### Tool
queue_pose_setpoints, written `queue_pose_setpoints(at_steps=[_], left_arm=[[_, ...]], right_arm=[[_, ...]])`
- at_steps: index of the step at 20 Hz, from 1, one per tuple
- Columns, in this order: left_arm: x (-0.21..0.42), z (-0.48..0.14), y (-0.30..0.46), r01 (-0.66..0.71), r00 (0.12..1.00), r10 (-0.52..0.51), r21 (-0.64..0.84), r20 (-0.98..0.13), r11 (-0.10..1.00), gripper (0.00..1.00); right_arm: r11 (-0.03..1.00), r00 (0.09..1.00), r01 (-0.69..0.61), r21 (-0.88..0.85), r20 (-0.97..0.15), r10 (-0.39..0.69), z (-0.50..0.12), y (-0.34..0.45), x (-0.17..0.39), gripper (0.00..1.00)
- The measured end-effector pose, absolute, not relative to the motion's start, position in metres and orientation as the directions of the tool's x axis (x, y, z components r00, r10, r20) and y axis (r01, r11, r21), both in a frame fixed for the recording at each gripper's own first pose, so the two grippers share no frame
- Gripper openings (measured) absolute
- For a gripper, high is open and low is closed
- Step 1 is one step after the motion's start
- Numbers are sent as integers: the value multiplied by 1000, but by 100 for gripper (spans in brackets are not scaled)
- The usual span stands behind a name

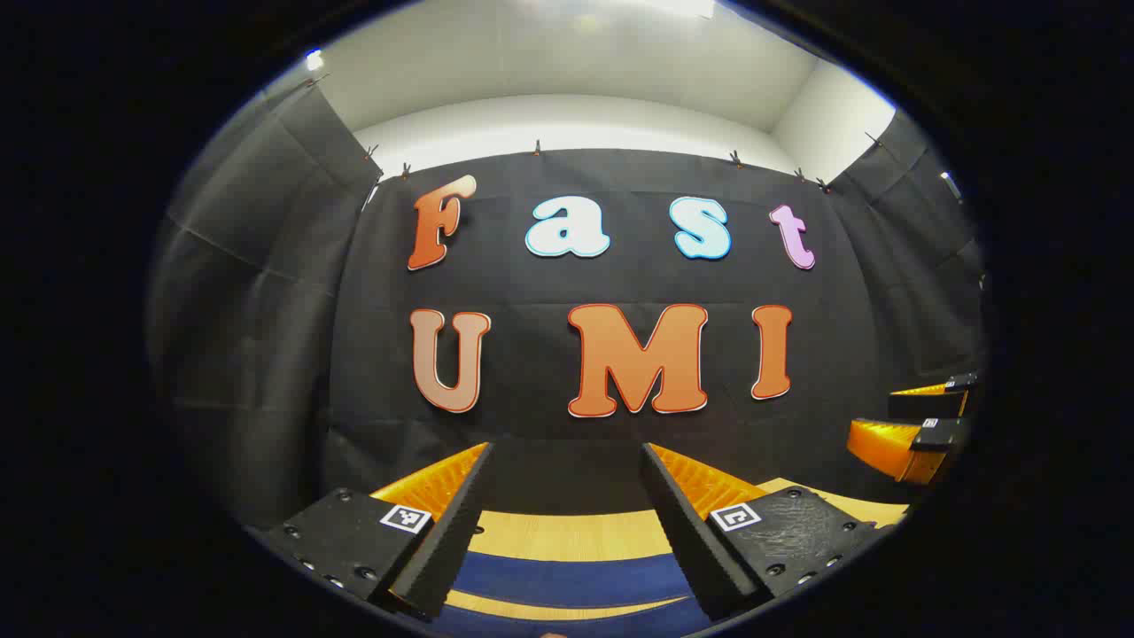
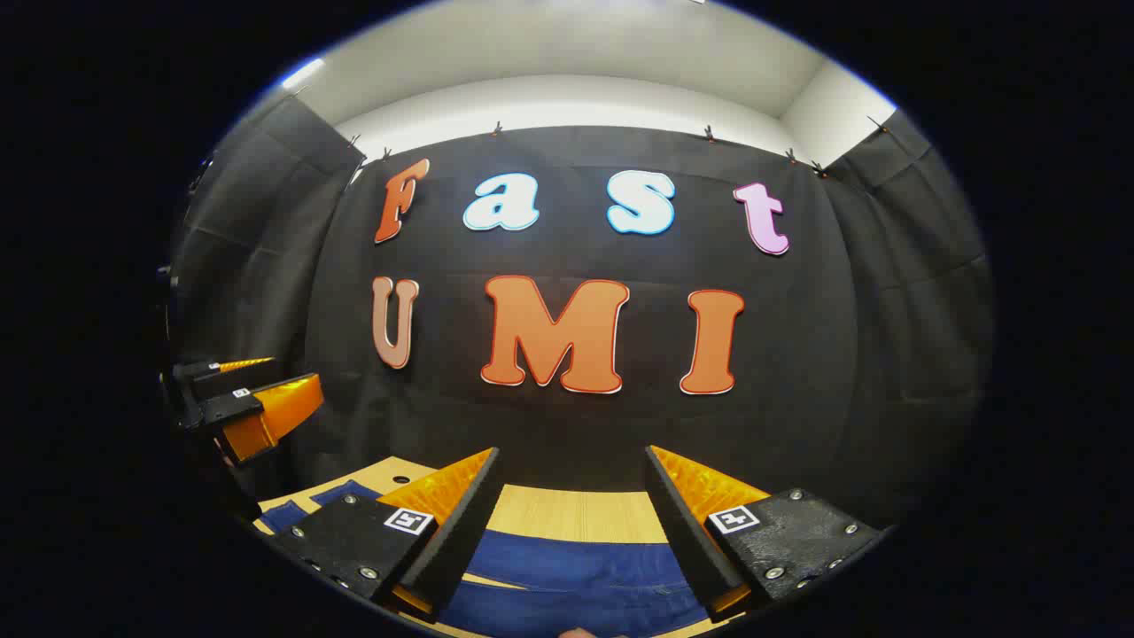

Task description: Grasp the waist and the cuffs of the jeans and fold them to make the two legs overlap; first hold the waist and fold one-third of the jeans toward the cuffs, then hold the cuffs and fold the remaining one-third in the same direction to finish folding.

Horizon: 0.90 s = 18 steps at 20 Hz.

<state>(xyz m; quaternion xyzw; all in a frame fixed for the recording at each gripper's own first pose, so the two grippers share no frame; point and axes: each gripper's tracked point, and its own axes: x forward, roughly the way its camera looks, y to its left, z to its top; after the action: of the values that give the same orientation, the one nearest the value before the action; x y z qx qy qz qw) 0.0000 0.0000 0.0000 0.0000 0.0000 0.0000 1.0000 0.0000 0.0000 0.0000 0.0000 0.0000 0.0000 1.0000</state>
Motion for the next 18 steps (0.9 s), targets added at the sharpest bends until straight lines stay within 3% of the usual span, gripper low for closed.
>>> queue_pose_setpoints(at_steps=[3,4,5,8,14,18], left_arm=[[8,-4,-2,14,1000,-14,30,-4,999,100],[13,-4,1,15,1000,-15,31,-2,999,96],[16,-4,1,24,1000,-24,25,-8,999,100],[26,-10,2,52,999,-51,25,-18,998,100],[33,-23,25,40,999,-39,12,-18,999,100],[36,-25,29,25,1000,-25,16,-15,1000,98]], right_arm=[[1000,1000,21,14,-3,-21,-7,-1,-8,97],[1000,1000,27,10,-8,-27,-7,2,-9,97],[1000,999,31,1,-11,-31,-9,4,-10,97],[998,998,60,16,-29,-59,-15,0,-8,97],[984,981,177,27,-88,-174,-33,-33,1,97],[983,981,181,-5,-75,-181,-31,-35,8,97]])
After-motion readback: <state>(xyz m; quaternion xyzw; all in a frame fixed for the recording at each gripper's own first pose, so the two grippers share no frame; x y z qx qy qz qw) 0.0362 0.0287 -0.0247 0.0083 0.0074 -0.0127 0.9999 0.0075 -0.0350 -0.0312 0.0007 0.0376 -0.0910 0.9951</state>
